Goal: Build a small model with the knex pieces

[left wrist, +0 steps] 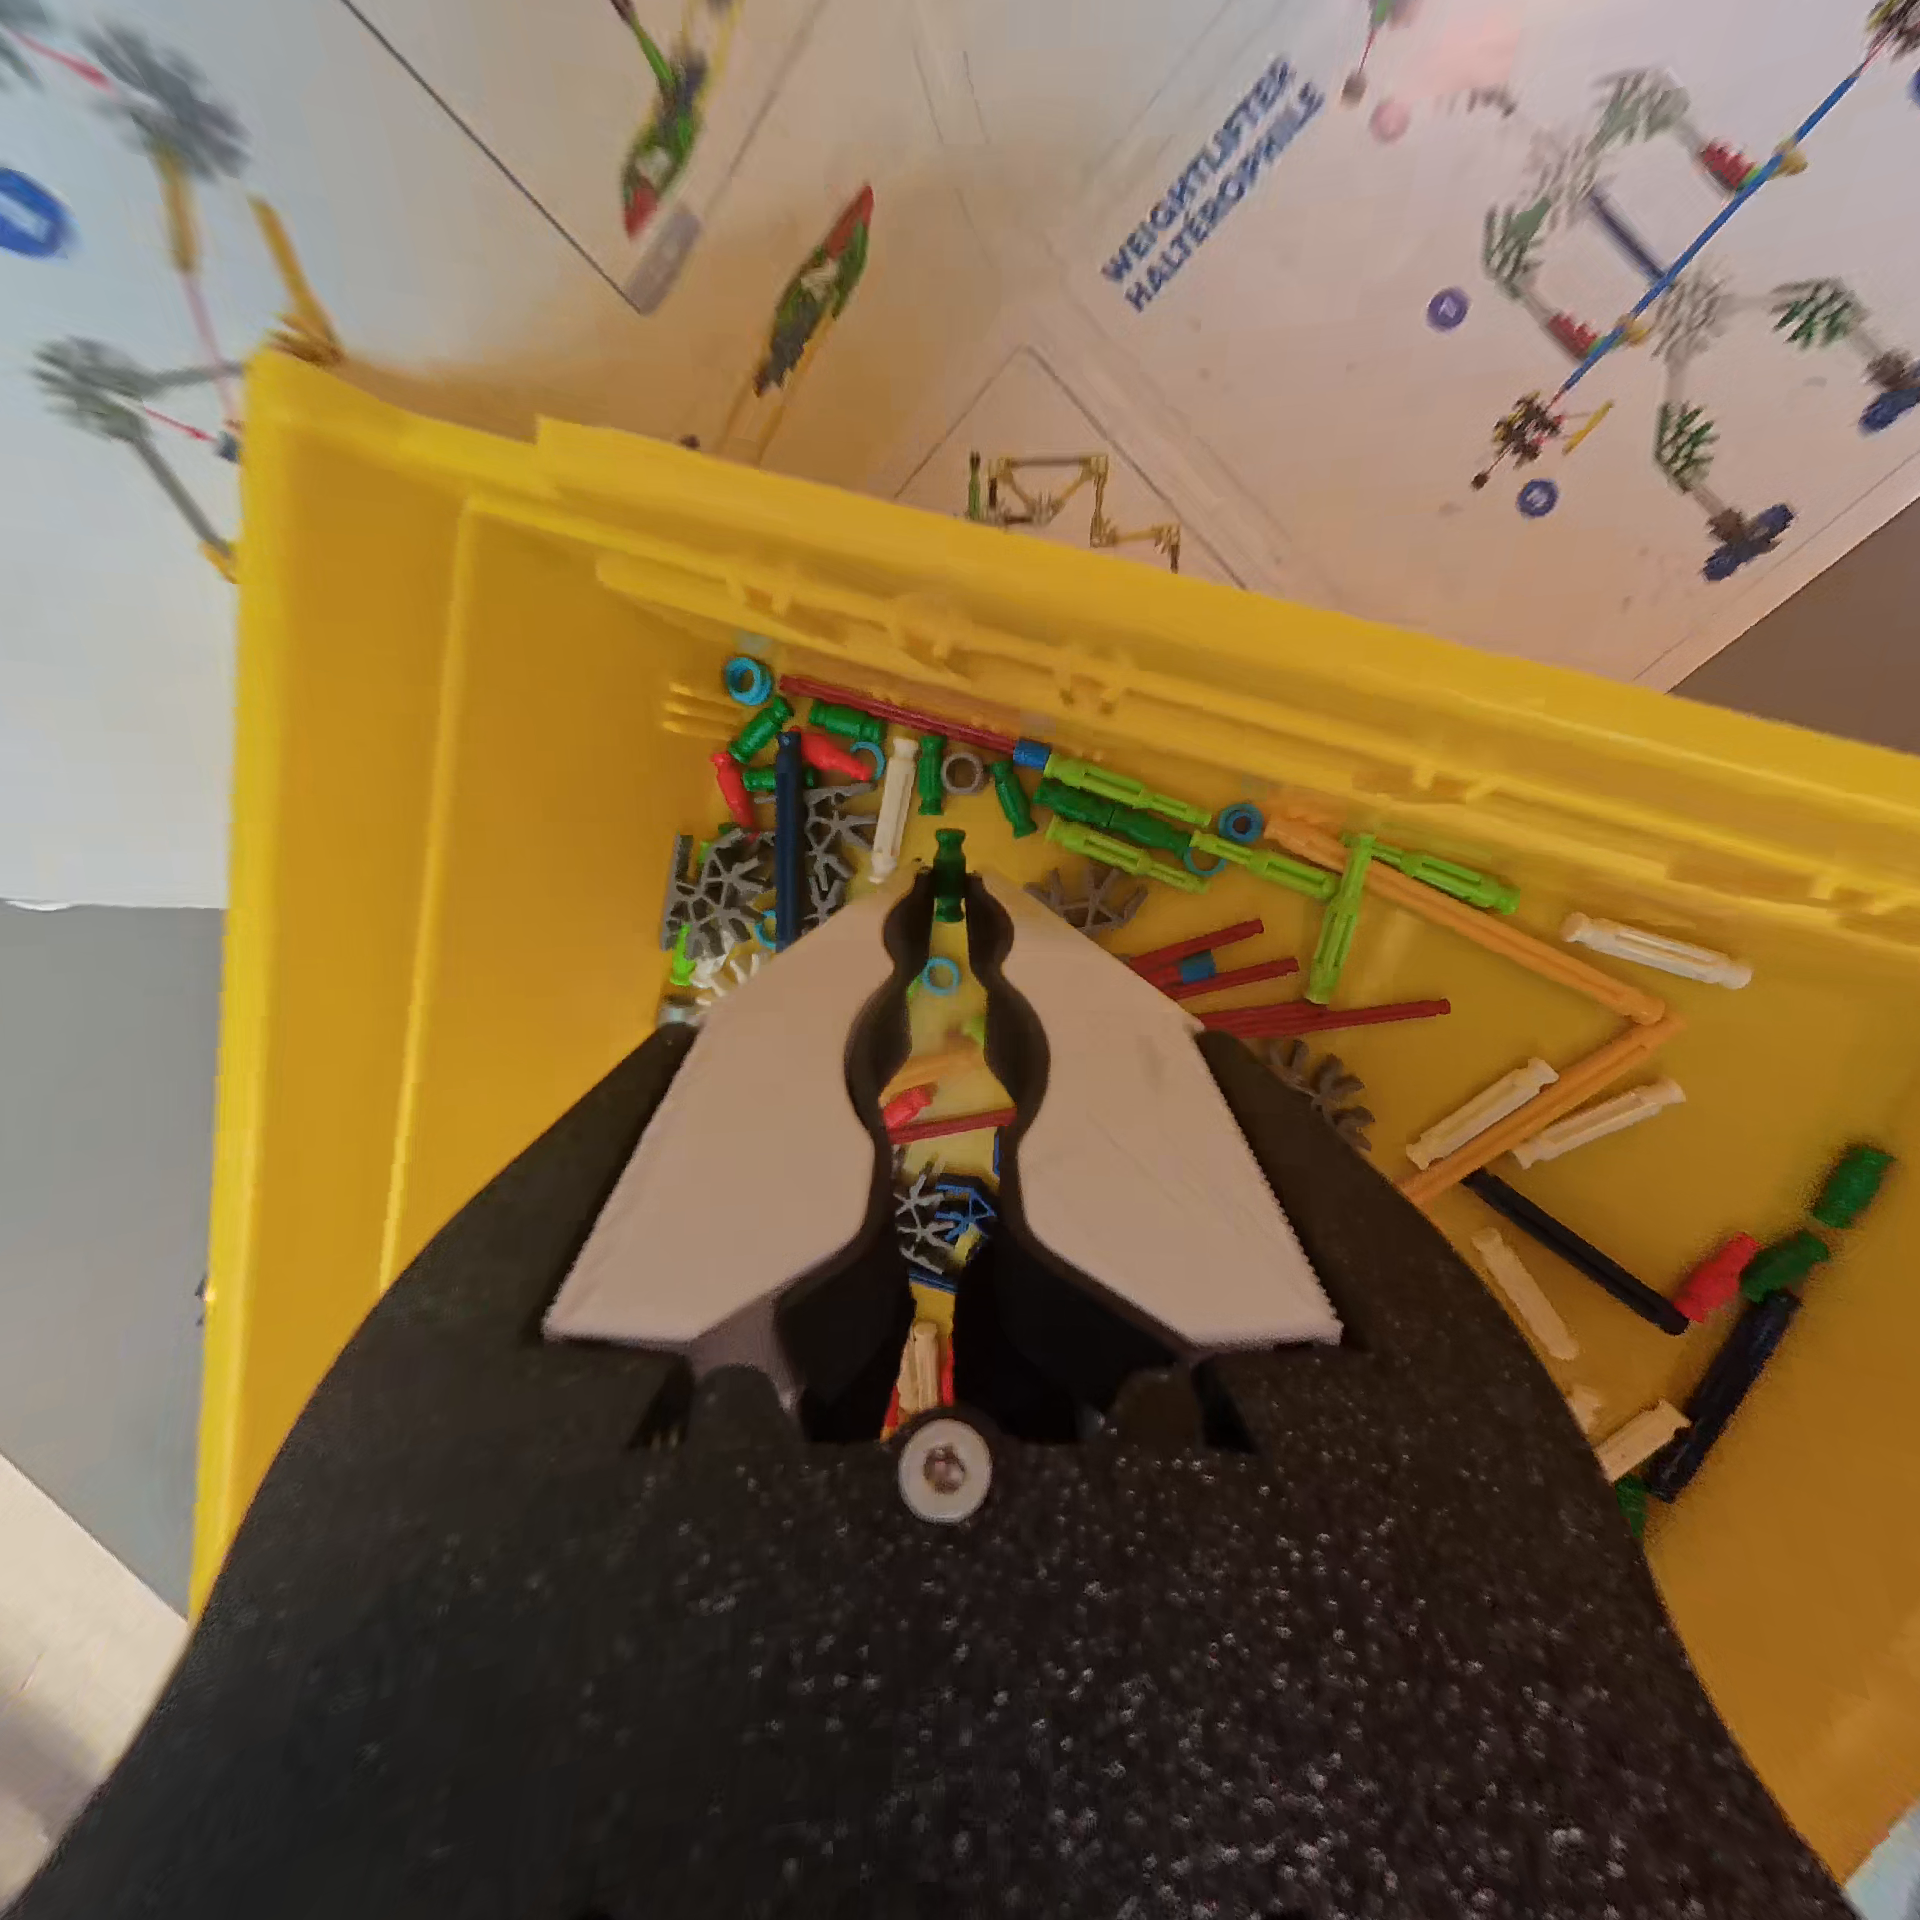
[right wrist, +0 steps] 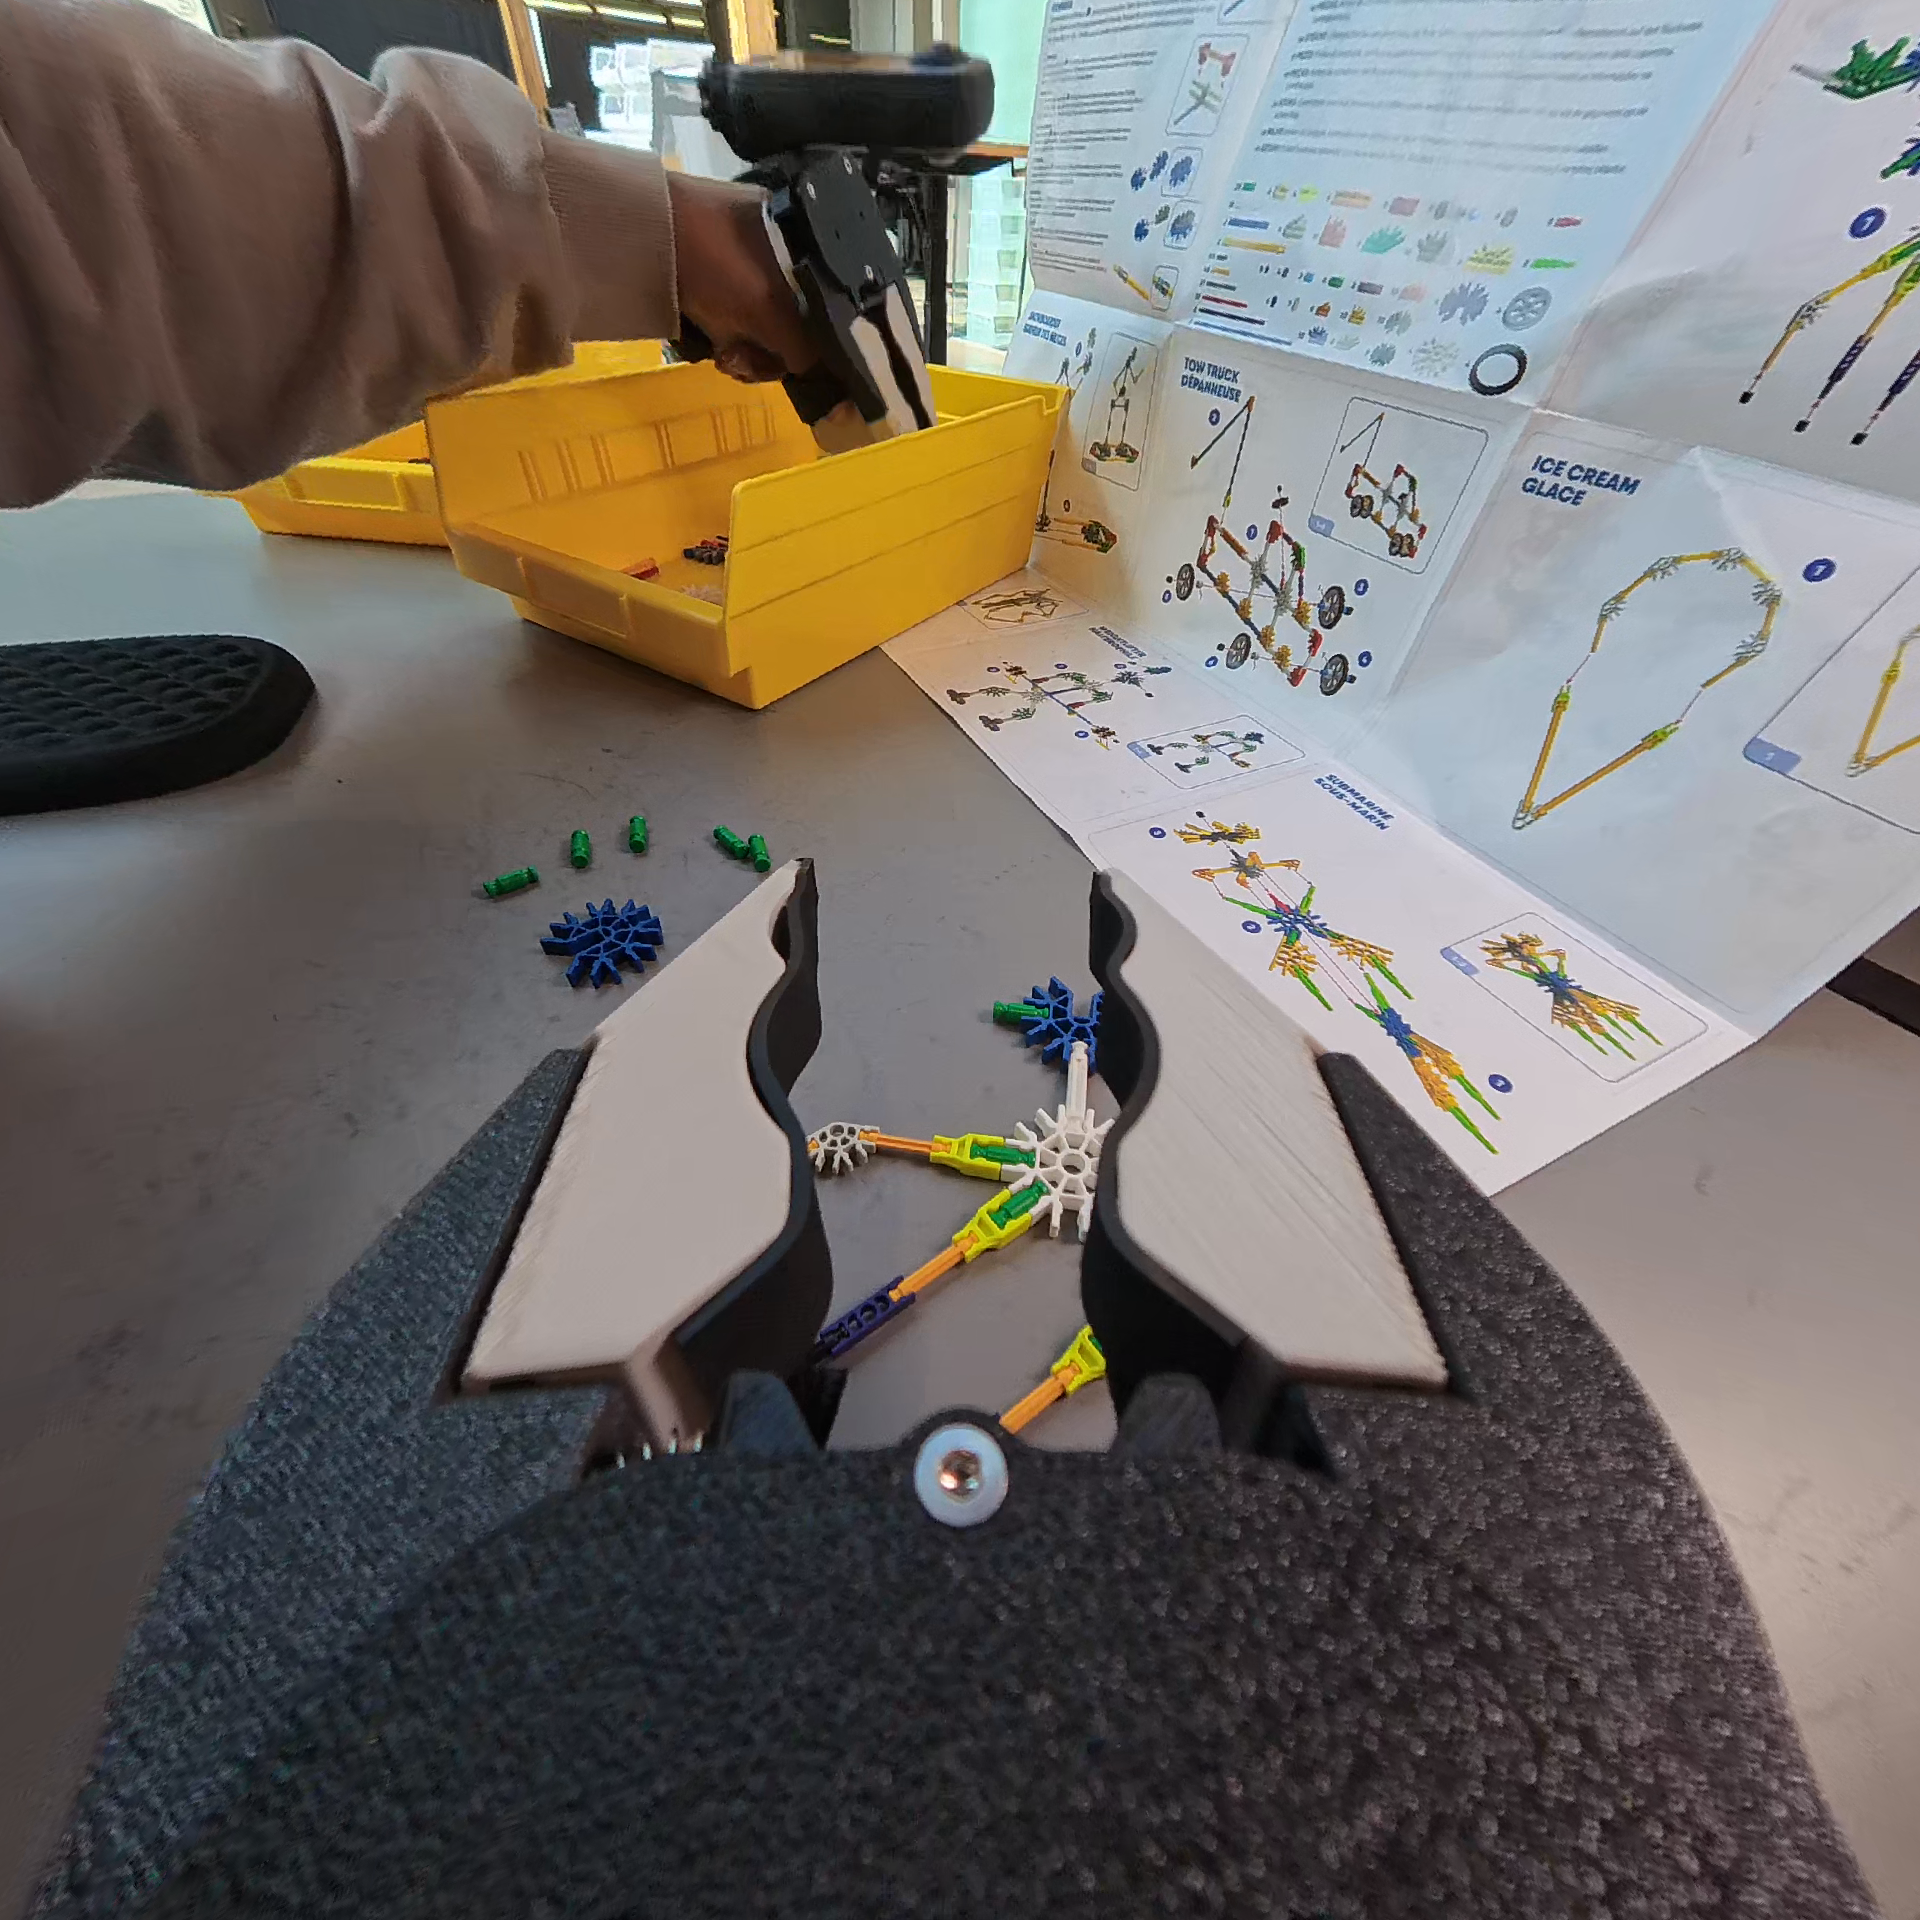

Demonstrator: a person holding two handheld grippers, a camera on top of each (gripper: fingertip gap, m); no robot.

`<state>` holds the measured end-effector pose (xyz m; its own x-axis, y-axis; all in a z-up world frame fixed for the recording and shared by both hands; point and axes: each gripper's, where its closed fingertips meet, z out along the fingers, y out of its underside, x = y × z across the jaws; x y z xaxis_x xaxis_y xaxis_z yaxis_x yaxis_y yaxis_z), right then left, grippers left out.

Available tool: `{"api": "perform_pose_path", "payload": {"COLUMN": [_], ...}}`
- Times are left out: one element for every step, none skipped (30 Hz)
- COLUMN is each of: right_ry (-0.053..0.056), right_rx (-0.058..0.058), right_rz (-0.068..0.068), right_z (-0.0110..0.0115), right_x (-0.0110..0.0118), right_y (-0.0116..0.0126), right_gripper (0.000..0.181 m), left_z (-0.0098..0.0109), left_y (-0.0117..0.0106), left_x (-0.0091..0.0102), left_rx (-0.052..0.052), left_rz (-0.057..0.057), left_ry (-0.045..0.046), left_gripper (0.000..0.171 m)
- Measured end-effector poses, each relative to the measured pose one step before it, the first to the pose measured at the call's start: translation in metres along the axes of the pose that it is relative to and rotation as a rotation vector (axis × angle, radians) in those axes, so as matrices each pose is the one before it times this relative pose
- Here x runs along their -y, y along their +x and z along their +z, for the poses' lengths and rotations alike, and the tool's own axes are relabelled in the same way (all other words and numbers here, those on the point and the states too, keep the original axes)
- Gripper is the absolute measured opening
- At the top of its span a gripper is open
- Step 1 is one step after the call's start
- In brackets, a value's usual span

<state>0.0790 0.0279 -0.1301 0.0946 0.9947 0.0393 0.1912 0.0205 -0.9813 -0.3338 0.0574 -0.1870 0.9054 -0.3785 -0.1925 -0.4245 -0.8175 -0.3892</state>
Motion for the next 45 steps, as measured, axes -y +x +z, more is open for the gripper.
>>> {"api": "perform_pose_path", "payload": {"right_ry": [-0.0009, -0.0025, -0.0035, -0.0047, -0.0056, -0.0058, -0.0051, -0.0033, -0.0028, -0.0024, -0.0005, 0.0010, 0.0028, 0.0042, 0.0028, 0.0012, 0.0006, -0.0004, -0.0011, -0.0015, -0.0017, -0.0027, -0.0025, -0.0020, -0.0018, -0.0014, -0.0007, -0.0002, 0.0001, 0.0003, 0.0004, 0.0002, -0.0002, -0.0001, 0.0002, 0.0004, 0.0004, 0.0005, 0.0003, -0.0002, -0.0008, -0.0010, -0.0011, -0.0012, -0.0013], "right_rx": [0.0003, 0.0016, 0.0027, 0.0027, 0.0028, 0.0021, 0.0010, 0.0010, 0.0007, -0.0015, -0.0027, -0.0034, -0.0047, -0.0055, -0.0058, -0.0051, -0.0042, -0.0031, -0.0018, 0.0001, 0.0021, 0.0020, 0.0016, 0.0013, 0.0015, 0.0011, 0.0010, 0.0009, 0.0009, 0.0005, 0.0003, -0.0001, 0.0000, -0.0002, -0.0002, -0.0002, -0.0002, -0.0003, -0.0002, 0.0004, 0.0004, 0.0005, 0.0005, 0.0008, 0.0010], "right_rz": [-0.0024, -0.0038, -0.0063, -0.0082, -0.0094, -0.0103, -0.0100, -0.0077, -0.0055, -0.0044, -0.0014, 0.0015, 0.0036, 0.0047, 0.0041, 0.0033, 0.0018, 0.0003, -0.0010, -0.0012, -0.0011, -0.0028, -0.0040, -0.0043, -0.0036, -0.0022, -0.0009, 0.0001, 0.0009, 0.0008, 0.0004, 0.0000, 0.0000, 0.0002, 0.0003, 0.0006, 0.0007, 0.0007, 0.0004, 0.0000, -0.0006, -0.0014, -0.0018, -0.0022, -0.0026], "right_z": [0.00009, 0.00036, 0.00044, 0.00064, 0.00065, 0.00075, 0.00059, 0.00057, 0.00049, 0.00029, 0.00003, -0.00013, -0.00035, -0.00065, -0.00063, -0.00053, -0.00068, -0.00046, -0.00036, -0.00001, 0.00028, 0.00037, 0.00027, 0.00027, 0.00021, 0.00016, 0.00015, 0.00009, -0.00007, -0.00008, 0.00004, -0.00009, -0.00001, 0.00010, -0.00008, -0.00006, -0.00004, -0.00005, -0.00009, 0.00001, 0.00012, 0.00012, 0.00009, 0.00018, 0.00016], "right_x": [-0.00008, -0.00031, -0.00040, -0.00058, -0.00067, -0.00073, -0.00055, -0.00044, -0.00020, -0.00034, -0.00002, 0.00018, 0.00029, 0.00050, 0.00031, 0.00005, -0.00013, -0.00019, -0.00023, -0.00018, -0.00024, -0.00031, -0.00038, -0.00020, -0.00021, -0.00020, -0.00014, -0.00002, -0.00003, 0.00011, 0.00004, 0.00000, -0.00002, 0.00000, 0.00000, 0.00002, 0.00002, 0.00004, 0.00010, -0.00013, -0.00006, -0.00017, -0.00008, -0.00016, -0.00017], "right_y": [-0.00029, -0.00071, -0.00111, -0.00140, -0.00153, -0.00158, -0.00142, -0.00127, -0.00106, -0.00042, 0.00018, 0.00059, 0.00105, 0.00124, 0.00151, 0.00135, 0.00103, 0.00086, 0.00046, 0.00006, -0.00037, -0.00055, -0.00070, -0.00073, -0.00060, -0.00044, -0.00021, -0.00005, 0.00002, -0.00001, 0.00003, 0.00002, 0.00000, 0.00010, 0.00002, 0.00010, 0.00019, 0.00010, 0.00012, -0.00007, -0.00013, -0.00020, -0.00025, -0.00039, -0.00048], "right_gripper": [0.051, 0.051, 0.051, 0.051, 0.051, 0.051, 0.051, 0.051, 0.051, 0.051, 0.051, 0.051, 0.051, 0.051, 0.051, 0.051, 0.051, 0.051, 0.051, 0.051, 0.051, 0.051, 0.051, 0.051, 0.051, 0.051, 0.051, 0.051, 0.051, 0.051, 0.051, 0.051, 0.051, 0.051, 0.051, 0.051, 0.051, 0.051, 0.051, 0.051, 0.051, 0.051, 0.051, 0.051, 0.051], "left_z": [-0.01851, -0.01977, -0.01935, -0.01737, -0.01330, -0.00749, -0.00091, 0.00569, 0.01060, 0.01342, 0.01481, 0.01462, 0.01282, 0.01028, 0.00755, 0.00523, 0.00363, 0.00285, 0.00236, 0.00203, 0.00186, 0.00181, 0.00178, 0.00145, 0.00118, 0.00093, 0.00068, 0.00058, 0.00036, 0.00008, -0.00001, -0.00008, -0.00044, -0.00112, -0.00193, -0.00294, -0.00394, -0.00480, -0.00493, -0.00465, -0.00400, -0.00293, -0.00172, -0.00035, 0.00117], "left_y": [0.00296, 0.00707, 0.01332, 0.02004, 0.02612, 0.03134, 0.03391, 0.03236, 0.02901, 0.02591, 0.02124, 0.01557, 0.00979, 0.00551, 0.00335, 0.00225, 0.00168, 0.00073, 0.00028, 0.00078, 0.00094, 0.00027, 0.00008, 0.00014, 0.00045, 0.00014, -0.00016, -0.00010, 0.00012, -0.00001, -0.00001, -0.00048, -0.00076, -0.00048, -0.00033, -0.00059, -0.00081, -0.00064, -0.00088, -0.00176, -0.00234, -0.00275, -0.00320, -0.00299, -0.00273], "left_x": [0.01126, 0.01235, 0.01400, 0.01507, 0.01432, 0.01140, 0.00697, 0.00315, -0.00010, -0.00224, -0.00290, -0.00333, -0.00364, -0.00350, -0.00240, -0.00090, -0.00028, -0.00021, -0.00022, -0.00013, -0.00019, -0.00050, -0.00076, -0.00052, -0.00035, -0.00018, -0.00021, -0.00020, 0.00004, 0.00015, -0.00002, 0.00005, 0.00032, 0.00083, 0.00149, 0.00226, 0.00321, 0.00396, 0.00417, 0.00359, 0.00194, -0.00018, -0.00231, -0.00366, -0.00443], "left_rx": [0.0223, 0.0194, 0.0034, -0.0187, -0.0375, -0.0525, -0.0586, -0.0490, -0.0406, -0.0454, -0.0448, -0.0369, -0.0233, -0.0144, -0.0125, -0.0095, -0.0074, -0.0004, 0.0025, -0.0010, -0.0025, 0.0010, 0.0010, -0.0010, -0.0023, -0.0005, 0.0015, 0.0008, -0.0007, -0.0008, -0.0006, 0.0021, 0.0060, 0.0052, 0.0035, 0.0056, 0.0076, 0.0077, 0.0098, 0.0152, 0.0185, 0.0208, 0.0214, 0.0176, 0.0143], "left_rz": [0.0067, 0.0272, 0.0389, 0.0379, 0.0345, 0.0346, 0.0398, 0.0422, 0.0373, 0.0258, 0.0117, 0.0039, 0.0008, -0.0032, -0.0058, -0.0031, 0.0016, 0.0061, 0.0086, 0.0076, 0.0056, 0.0044, 0.0039, 0.0025, 0.0011, 0.0009, 0.0006, -0.0006, -0.0015, -0.0024, -0.0028, -0.0017, -0.0004, -0.0008, -0.0040, -0.0078, -0.0110, -0.0147, -0.0193, -0.0236, -0.0265, -0.0282, -0.0278, -0.0263, -0.0250], "left_ry": [0.06221, 0.05840, 0.05908, 0.05895, 0.05144, 0.03664, 0.01869, 0.00373, -0.00676, -0.01360, -0.01307, -0.01072, -0.01064, -0.01137, -0.00849, -0.00316, -0.00419, -0.00701, -0.00807, -0.00741, -0.00683, -0.00769, -0.00721, -0.00439, -0.00252, -0.00098, -0.00049, 0.00027, 0.00238, 0.00369, 0.00248, 0.00262, 0.00399, 0.00717, 0.01112, 0.01615, 0.02306, 0.03021, 0.03448, 0.03425, 0.02884, 0.02061, 0.01351, 0.00939, 0.00565], "left_gripper": [0.005, 0.005, 0.005, 0.005, 0.005, 0.005, 0.005, 0.005, 0.005, 0.005, 0.005, 0.005, 0.005, 0.005, 0.005, 0.005, 0.005, 0.005, 0.006, 0.006, 0.006, 0.006, 0.006, 0.006, 0.006, 0.006, 0.006, 0.006, 0.006, 0.006, 0.006, 0.006, 0.006, 0.006, 0.006, 0.007, 0.009, 0.009, 0.010, 0.011, 0.011, 0.012, 0.012, 0.012, 0.012]}}
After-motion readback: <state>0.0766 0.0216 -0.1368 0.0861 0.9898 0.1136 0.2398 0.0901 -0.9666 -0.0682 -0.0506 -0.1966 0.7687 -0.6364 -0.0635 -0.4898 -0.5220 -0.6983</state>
